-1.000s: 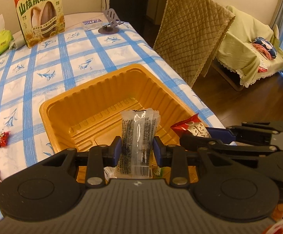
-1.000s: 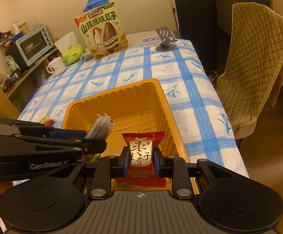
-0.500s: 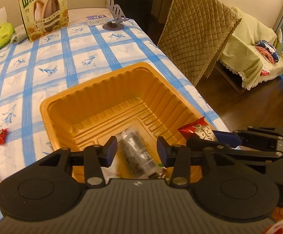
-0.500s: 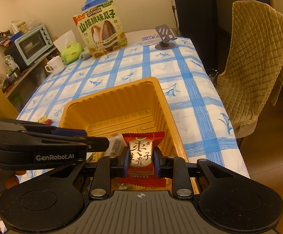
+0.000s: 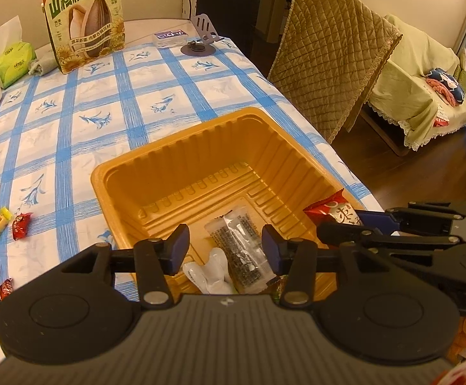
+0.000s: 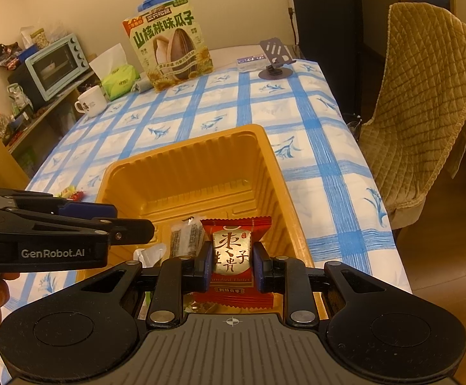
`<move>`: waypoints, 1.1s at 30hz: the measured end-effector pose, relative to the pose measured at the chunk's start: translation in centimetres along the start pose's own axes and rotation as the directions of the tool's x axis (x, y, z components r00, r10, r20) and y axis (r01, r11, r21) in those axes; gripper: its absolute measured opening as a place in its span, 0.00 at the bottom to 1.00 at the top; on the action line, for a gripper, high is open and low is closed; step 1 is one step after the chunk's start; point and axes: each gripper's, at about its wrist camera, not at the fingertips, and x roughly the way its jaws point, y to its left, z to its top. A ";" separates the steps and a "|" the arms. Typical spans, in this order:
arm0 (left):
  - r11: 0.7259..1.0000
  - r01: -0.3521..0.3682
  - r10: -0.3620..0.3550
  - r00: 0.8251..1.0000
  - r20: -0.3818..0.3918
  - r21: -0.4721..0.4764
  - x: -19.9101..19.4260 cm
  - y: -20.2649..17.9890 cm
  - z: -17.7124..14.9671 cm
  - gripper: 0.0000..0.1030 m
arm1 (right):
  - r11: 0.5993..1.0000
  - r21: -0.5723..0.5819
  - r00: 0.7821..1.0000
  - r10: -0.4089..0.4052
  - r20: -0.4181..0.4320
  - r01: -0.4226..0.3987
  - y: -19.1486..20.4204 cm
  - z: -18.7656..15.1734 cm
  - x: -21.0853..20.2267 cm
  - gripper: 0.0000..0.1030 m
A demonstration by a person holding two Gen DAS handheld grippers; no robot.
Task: Organize snacks
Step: 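Lower the red candy packet into the orange tray and open right tool, then withdraw both open tools from the tray toward the scattered sweets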
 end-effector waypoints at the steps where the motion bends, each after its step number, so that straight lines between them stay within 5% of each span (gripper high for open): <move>1: 1.000 0.000 0.000 1.000 0.002 0.000 -0.1 0.1 0.0 0.45 | 1.000 -0.001 1.000 -0.001 0.000 0.001 0.0 0.0 0.1 0.25; 7: 1.000 -0.004 0.003 1.000 0.023 0.004 -0.8 0.5 -0.3 0.51 | 1.000 -0.018 1.000 0.001 0.025 0.000 0.4 0.1 0.2 0.25; 11: 1.000 -0.009 0.009 0.999 0.047 0.005 -1.6 1.0 -0.5 0.66 | 0.999 -0.034 0.999 0.008 0.042 -0.006 0.8 0.2 0.3 0.28; 13: 1.000 -0.008 0.007 0.998 0.055 0.016 -2.0 1.1 -0.6 0.67 | 0.999 -0.033 0.999 0.011 0.047 -0.010 0.9 0.1 0.1 0.49; 15: 1.000 -0.008 0.006 0.998 0.060 0.026 -2.4 1.2 -0.8 0.69 | 0.999 -0.035 0.998 0.002 0.065 0.000 1.0 -0.1 -0.3 0.60; 33: 0.995 0.060 -0.067 0.993 0.098 0.080 -7.7 1.6 -4.2 0.77 | 0.999 0.027 0.996 -0.029 0.086 0.027 1.5 -2.9 -5.8 0.79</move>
